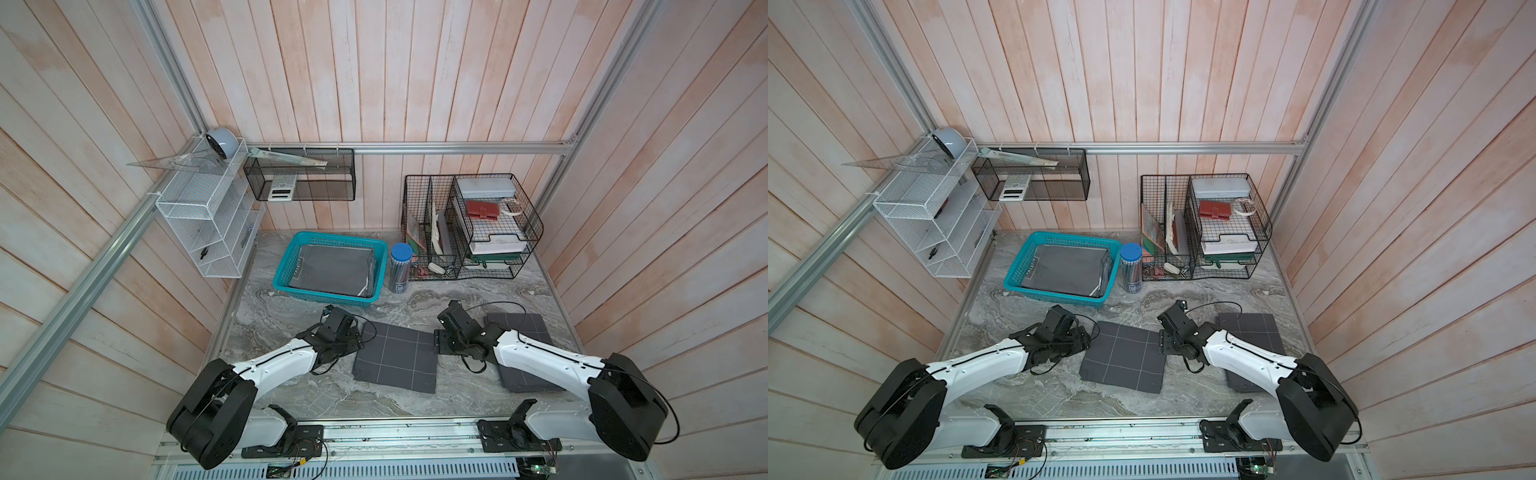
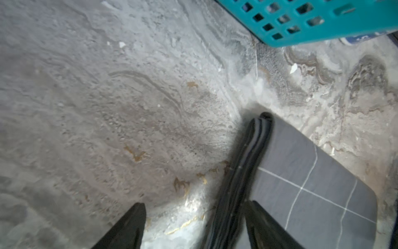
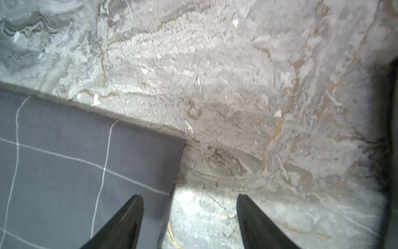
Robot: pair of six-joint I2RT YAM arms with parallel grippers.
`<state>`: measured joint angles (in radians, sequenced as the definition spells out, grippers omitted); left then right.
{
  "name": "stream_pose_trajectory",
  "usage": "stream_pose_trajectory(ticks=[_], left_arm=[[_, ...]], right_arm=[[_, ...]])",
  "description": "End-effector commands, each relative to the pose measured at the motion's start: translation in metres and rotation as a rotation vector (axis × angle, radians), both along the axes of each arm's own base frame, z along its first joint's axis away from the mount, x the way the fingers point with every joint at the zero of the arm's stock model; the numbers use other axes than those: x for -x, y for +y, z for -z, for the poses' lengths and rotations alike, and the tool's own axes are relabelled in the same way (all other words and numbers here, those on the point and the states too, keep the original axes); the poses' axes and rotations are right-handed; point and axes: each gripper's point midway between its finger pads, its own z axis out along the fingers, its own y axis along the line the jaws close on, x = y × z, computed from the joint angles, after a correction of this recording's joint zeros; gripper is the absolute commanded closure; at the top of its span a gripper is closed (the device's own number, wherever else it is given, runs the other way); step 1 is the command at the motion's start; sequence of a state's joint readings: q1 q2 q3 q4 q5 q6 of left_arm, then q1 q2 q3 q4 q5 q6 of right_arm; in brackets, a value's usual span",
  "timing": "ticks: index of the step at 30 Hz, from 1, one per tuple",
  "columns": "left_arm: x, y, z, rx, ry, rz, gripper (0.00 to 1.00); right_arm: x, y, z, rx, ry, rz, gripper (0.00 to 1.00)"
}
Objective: Put the folded pillowcase in the basket
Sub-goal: Move the pillowcase to the center of the board, then pick up the pillowcase at the center of the board.
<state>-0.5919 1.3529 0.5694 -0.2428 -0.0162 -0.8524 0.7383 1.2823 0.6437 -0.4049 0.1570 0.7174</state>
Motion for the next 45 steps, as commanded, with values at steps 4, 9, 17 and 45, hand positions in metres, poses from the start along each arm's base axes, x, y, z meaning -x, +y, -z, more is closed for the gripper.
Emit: stream_pose_trajectory(ticks=[4,9,17,45], left_arm=[[-0.001,-0.034,0.005,0.028,0.006,0.098,0.26],[0.0,-0.035,0.018,0.022,0.031,0.08,0.38],[0.002,-0.037,0.023,0.041,0.035,0.072,0.66],[-0.015,0.057,-0.132,-0.013,-0.411,-0.215,1.0]], right_arm=[[0.021,0.023,0.016,-0.208,0.092,0.025,0.28],[0.022,0.025,0.032,-0.184,0.139,0.027,0.35],[0.02,0.036,0.038,-0.2,0.159,0.016,0.58],[-0.027,0.093,-0.121,-0.237,-0.208,-0.142,1.0]])
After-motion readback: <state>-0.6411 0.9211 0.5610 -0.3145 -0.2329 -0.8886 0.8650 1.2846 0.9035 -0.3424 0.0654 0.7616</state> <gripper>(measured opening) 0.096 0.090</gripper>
